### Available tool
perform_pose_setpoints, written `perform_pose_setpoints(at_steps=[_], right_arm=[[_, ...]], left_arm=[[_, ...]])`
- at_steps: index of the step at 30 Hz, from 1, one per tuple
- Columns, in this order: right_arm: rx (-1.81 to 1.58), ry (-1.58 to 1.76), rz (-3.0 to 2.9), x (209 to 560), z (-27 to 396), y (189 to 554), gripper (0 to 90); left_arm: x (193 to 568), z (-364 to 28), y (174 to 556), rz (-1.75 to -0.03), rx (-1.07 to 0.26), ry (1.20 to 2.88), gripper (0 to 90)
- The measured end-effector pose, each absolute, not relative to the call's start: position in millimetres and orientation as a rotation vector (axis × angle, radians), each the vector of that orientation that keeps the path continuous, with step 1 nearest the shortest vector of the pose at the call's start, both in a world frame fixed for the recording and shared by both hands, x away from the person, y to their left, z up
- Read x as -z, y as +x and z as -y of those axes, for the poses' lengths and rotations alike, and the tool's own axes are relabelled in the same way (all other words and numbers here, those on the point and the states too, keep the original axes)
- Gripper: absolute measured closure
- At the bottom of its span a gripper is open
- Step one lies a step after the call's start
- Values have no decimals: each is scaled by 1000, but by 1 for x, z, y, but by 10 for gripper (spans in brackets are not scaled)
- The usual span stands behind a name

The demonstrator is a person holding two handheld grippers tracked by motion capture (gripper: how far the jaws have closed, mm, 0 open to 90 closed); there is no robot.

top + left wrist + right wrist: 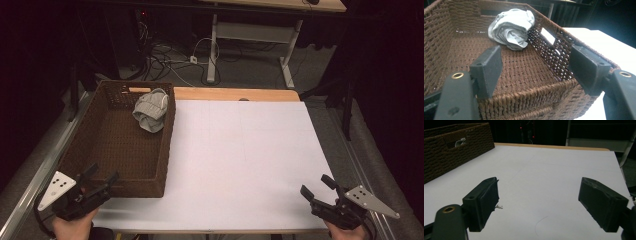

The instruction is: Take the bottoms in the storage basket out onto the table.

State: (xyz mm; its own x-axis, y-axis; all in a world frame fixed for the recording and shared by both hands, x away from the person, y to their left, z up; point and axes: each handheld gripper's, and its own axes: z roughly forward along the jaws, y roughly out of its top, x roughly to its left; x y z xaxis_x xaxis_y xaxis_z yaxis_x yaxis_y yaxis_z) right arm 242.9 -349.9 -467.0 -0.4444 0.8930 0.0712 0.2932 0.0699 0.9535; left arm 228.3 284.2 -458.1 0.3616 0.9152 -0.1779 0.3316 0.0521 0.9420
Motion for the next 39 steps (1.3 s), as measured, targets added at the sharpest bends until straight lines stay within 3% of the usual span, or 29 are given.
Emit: perform_pose_setpoints(at_steps=[26, 39], right_arm=[[-1372, 1166, -1810, 467, 348, 242, 173], [-1383, 1154, -1827, 468, 348, 242, 175]], left_arm=[[429, -266, 235, -1108, -644, 1507, 266], [408, -249, 256, -1038, -624, 1559, 272]])
